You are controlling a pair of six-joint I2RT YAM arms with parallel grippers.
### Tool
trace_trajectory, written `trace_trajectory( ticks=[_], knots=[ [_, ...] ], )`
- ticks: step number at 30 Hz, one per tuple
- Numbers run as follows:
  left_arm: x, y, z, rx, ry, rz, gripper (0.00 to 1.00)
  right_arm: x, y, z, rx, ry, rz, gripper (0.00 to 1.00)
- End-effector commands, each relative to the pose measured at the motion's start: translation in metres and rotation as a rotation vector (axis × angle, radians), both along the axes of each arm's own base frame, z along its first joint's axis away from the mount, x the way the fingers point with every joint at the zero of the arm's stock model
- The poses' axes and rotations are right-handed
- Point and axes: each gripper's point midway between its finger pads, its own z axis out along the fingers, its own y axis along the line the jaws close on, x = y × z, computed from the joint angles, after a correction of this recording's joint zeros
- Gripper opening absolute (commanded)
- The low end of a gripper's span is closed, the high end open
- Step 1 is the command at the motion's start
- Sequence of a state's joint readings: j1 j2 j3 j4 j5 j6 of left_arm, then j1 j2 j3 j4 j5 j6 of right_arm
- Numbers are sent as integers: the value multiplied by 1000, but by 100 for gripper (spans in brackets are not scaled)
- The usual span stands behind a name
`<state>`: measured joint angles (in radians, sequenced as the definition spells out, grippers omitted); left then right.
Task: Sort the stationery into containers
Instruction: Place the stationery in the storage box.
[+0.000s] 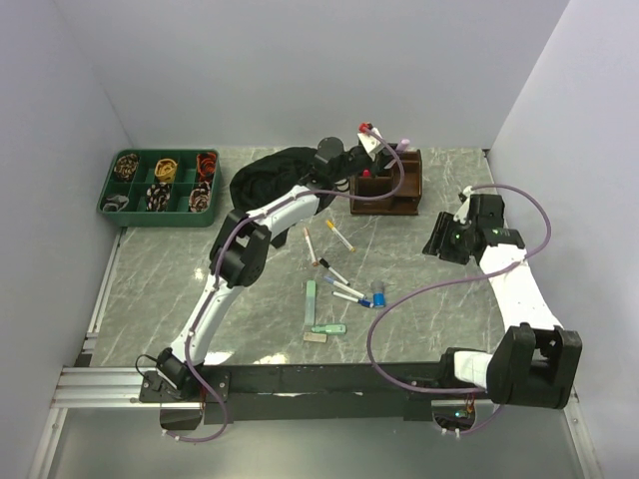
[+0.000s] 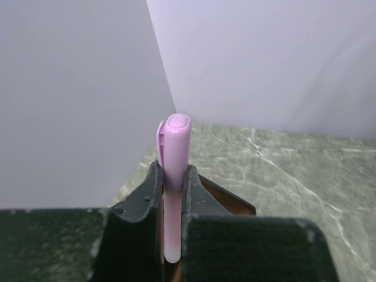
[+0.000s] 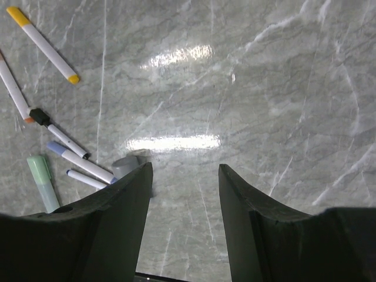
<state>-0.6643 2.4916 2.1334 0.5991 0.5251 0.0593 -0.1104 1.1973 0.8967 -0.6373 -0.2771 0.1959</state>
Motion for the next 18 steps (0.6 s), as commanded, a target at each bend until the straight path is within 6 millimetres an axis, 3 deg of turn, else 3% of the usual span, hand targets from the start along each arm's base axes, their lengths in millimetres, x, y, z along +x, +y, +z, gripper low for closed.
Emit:
trace_trajectory(
  ticks=[1, 10, 12, 13, 14, 18],
  knots=[
    [11, 1, 11, -51, -63, 12, 1, 27, -9, 27, -32, -92, -11, 57],
    [39, 21, -20, -20, -59, 62, 1, 39, -13, 28, -42, -85, -12, 57],
    [39, 25, -19, -26, -54, 75, 14, 40, -12, 28, -39, -83, -11, 57],
    [38, 28, -17, -32, -55, 81, 23, 41, -12, 28, -36, -82, -11, 57],
    [38, 31, -13, -40, -56, 94, 41, 41, -12, 28, -34, -83, -12, 57],
    [27, 42, 9, -61, -68, 120, 55, 44, -10, 31, -26, -86, -11, 57]
  ],
)
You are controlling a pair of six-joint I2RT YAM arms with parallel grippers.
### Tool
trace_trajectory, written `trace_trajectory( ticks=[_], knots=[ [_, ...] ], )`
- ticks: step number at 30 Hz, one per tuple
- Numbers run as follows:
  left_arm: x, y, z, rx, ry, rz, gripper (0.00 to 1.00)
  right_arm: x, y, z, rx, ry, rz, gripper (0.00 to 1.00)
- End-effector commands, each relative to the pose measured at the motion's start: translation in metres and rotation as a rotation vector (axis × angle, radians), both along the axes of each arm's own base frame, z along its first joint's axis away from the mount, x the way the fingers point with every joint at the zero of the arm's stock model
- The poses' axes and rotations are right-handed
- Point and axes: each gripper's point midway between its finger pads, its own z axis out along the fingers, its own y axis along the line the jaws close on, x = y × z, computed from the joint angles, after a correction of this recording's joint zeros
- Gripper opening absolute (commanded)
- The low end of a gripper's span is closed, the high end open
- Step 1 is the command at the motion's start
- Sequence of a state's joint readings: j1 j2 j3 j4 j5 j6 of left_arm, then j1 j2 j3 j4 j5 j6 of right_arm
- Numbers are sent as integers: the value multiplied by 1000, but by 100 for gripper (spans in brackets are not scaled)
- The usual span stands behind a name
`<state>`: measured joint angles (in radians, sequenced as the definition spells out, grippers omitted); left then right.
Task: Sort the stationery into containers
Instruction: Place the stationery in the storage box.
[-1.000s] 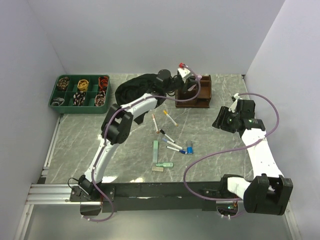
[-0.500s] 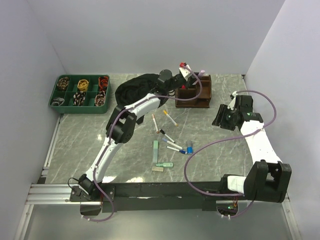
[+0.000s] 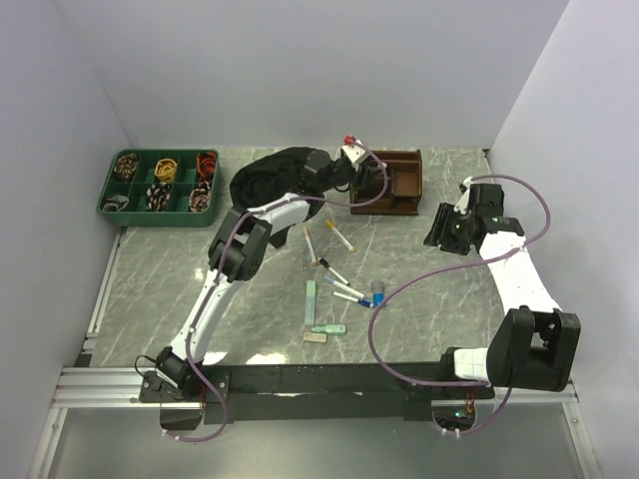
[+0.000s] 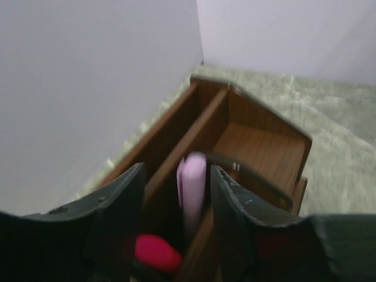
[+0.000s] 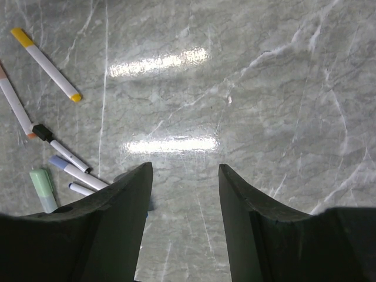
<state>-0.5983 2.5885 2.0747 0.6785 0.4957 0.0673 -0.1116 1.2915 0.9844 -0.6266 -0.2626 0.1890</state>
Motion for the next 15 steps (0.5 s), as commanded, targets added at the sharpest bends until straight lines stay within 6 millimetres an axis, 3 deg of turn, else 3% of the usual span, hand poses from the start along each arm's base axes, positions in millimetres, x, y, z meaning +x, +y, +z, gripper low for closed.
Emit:
trace_trajectory(
  ticks=[1, 3, 6, 7, 9, 10, 11, 13, 14, 15],
  knots=[
    [-24, 15, 100, -108, -138, 34, 55, 19, -5, 26, -8, -84, -6, 57],
    [-39, 22, 120, -124, -153, 40, 56, 21, -4, 31, -10, -97, -1, 57],
    [-79, 43, 165, -145, -188, 75, 58, 20, -3, 39, -8, -120, 3, 57],
    [-101, 59, 187, -141, -215, 93, 60, 19, -3, 44, -5, -135, 1, 57],
    [-124, 71, 196, -112, -171, 149, 62, 15, -1, 44, 4, -138, 2, 57],
    [-144, 89, 216, -124, -150, 178, 66, 13, 1, 48, 10, -150, -1, 57],
    [-153, 94, 192, -43, -25, 200, 68, 8, 3, 44, 21, -141, 0, 57],
    [-179, 112, 190, -53, 168, 250, 68, 3, 5, 45, 37, -148, -5, 57],
    [-189, 118, 170, -6, 273, 272, 66, -2, 8, 37, 48, -128, -3, 57],
    [-204, 129, 130, 102, 428, 309, 66, -5, 9, 35, 54, -121, -7, 57]
  ],
)
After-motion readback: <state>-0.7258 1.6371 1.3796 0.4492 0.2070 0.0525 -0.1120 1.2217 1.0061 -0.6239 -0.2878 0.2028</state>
